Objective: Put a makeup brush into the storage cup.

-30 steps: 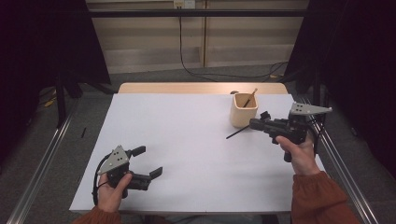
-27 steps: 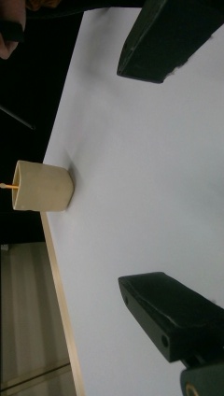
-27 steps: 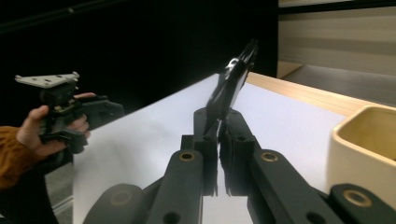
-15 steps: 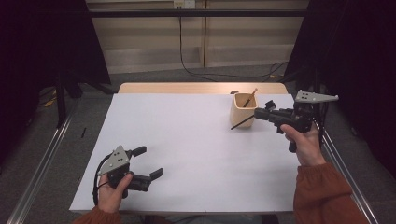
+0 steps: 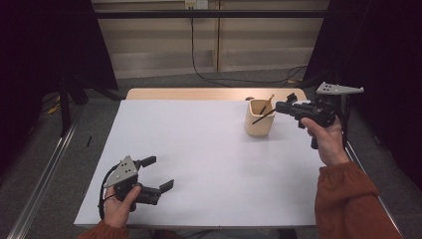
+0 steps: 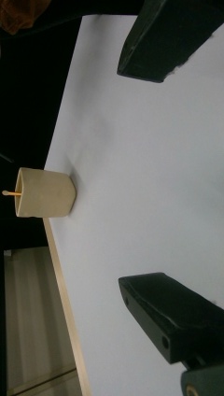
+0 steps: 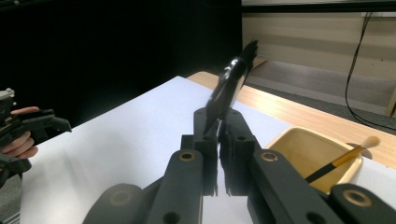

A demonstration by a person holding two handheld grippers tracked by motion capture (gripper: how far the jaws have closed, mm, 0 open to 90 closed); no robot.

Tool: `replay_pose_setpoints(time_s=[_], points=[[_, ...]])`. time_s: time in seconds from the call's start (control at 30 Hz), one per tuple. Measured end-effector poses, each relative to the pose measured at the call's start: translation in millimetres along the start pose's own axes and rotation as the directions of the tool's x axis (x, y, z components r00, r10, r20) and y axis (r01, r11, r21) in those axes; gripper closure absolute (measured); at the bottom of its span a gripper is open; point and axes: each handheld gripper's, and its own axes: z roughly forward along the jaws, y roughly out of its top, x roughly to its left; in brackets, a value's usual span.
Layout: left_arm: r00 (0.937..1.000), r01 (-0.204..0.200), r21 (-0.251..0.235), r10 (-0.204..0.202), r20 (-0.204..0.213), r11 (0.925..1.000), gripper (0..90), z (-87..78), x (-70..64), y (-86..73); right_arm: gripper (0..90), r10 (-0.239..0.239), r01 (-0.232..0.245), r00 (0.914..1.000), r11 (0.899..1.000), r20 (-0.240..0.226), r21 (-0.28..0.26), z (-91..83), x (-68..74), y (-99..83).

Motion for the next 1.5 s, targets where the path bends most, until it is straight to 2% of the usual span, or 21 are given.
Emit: replay_pose_setpoints(time_s=[0.2, 0.57, 0.8, 0.93, 1.33, 1.5], points=[[0.9999, 0.009, 0.0, -0.009, -0.005, 1.0, 1.5, 0.2, 1.4, -0.5, 85.4, -0.004, 0.005, 0.9997, 0.999, 0.024, -0.034, -4.4, -3.7, 5.1], [0.9999, 0.01, 0.007, -0.01, -0.002, 0.9999, 1.5, 1.2, 3.1, -0.7, 85.4, -0.014, 0.016, 0.9958, 1.0, 0.091, -0.02, 0.6, -13.8, 15.1], [0.9999, 0.012, 0.007, -0.012, -0.004, 0.9999, 1.5, 0.4, 3.9, -1.1, 85.3, -0.025, 0.023, 0.9928, 1.0, 0.117, 0.018, 11.5, -19.0, 20.3], [0.9999, 0.013, 0.01, -0.013, -0.008, 0.9999, 1.5, -0.3, 3.4, -1.5, 85.3, -0.058, 0.054, 0.9911, 0.998, 0.119, 0.036, 14.6, -14.9, 27.7], [1.0, 0.003, 0.016, -0.003, -0.006, 0.9999, 1.5, 0.7, 3.5, -1.6, 85.3, -0.025, 0.011, 0.9867, 0.996, 0.161, 0.091, 19.0, -33.5, 27.8], [1.0, 0.003, 0.012, -0.003, -0.008, 0.9999, 1.5, 0.4, 3.2, -1.6, 85.3, -0.028, 0.007, 0.9846, 0.993, 0.173, 0.119, 25.3, -37.1, 28.4]])
